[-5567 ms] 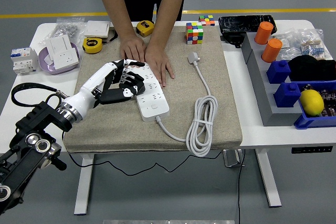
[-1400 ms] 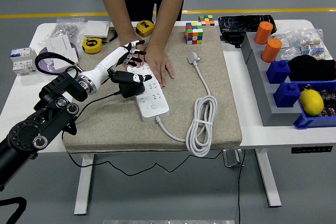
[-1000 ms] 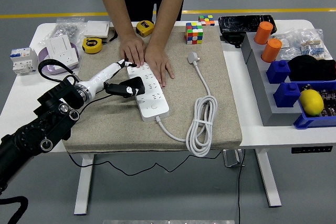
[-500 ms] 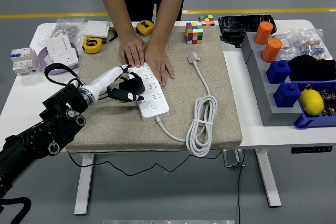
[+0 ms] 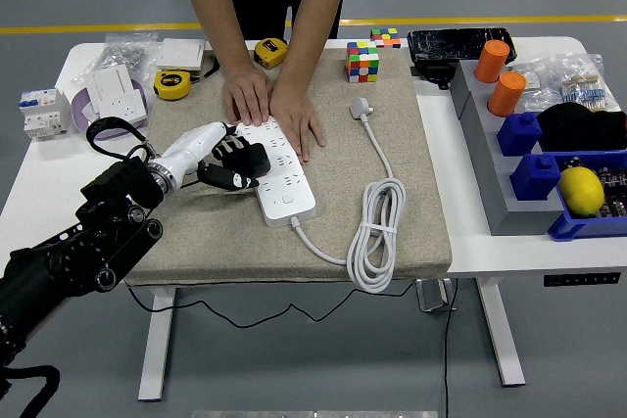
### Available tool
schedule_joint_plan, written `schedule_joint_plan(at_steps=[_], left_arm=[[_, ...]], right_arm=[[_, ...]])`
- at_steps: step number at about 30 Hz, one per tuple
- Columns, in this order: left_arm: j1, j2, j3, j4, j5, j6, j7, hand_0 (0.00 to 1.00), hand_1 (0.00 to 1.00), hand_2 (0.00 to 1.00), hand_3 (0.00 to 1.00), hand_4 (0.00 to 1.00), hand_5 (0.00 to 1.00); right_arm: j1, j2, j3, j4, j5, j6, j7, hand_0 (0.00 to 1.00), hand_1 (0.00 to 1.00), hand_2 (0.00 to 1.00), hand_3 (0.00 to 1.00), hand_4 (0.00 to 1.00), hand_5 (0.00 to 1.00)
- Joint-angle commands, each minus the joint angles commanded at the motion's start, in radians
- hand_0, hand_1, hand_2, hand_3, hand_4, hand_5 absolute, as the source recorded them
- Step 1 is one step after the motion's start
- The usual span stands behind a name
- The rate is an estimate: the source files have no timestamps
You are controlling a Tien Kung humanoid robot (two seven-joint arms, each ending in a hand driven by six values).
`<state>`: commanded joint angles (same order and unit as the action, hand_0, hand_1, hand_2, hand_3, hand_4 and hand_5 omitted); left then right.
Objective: Pick up the plug,place it near the board,insert it into the board,press the button
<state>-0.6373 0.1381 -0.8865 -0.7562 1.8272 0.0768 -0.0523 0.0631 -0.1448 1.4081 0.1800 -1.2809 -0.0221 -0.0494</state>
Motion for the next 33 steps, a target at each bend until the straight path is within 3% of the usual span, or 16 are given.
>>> schedule_joint_plan(at_steps=[2,3,20,22,33], left_arm=[[-0.001,-0.001,0.001,0.000,0.005,0.004,0.000,0.368,0.407,0.493,0.554,0.856,0.147],[-0.001,-0.001,0.001,-0.001,0.006,0.005,-0.001,0.344,0.362,0.463,0.545,0.782,0.123],[0.002,0.000,-0.001,-0.012,-0.012,0.001,-0.003,0.319,0.299,0.421,0.525,0.716,0.096],[0.005,0.001,-0.002,-0.014,-0.018,-0.004,-0.003,0.323,0.298,0.416,0.507,0.666,0.066],[0.042,0.004,-0.053,-0.051,-0.157,-0.053,-0.013,0.324,0.313,0.410,0.491,0.638,0.046]], right_arm=[[0.000,0.000,0.000,0.000,-0.001,0.000,0.000,0.922,0.787,0.743,0.779,0.998,0.737],[0.000,0.000,0.002,0.000,-0.001,0.000,-0.001,0.920,0.786,0.743,0.779,0.998,0.736],[-0.001,0.001,0.003,0.000,-0.003,0.000,-0.001,0.918,0.786,0.742,0.779,0.998,0.735],[-0.001,0.001,0.004,0.000,-0.005,0.000,-0.002,0.918,0.786,0.742,0.779,0.998,0.735],[-0.003,0.002,0.004,0.000,-0.004,0.000,-0.001,0.915,0.785,0.742,0.778,0.998,0.735]])
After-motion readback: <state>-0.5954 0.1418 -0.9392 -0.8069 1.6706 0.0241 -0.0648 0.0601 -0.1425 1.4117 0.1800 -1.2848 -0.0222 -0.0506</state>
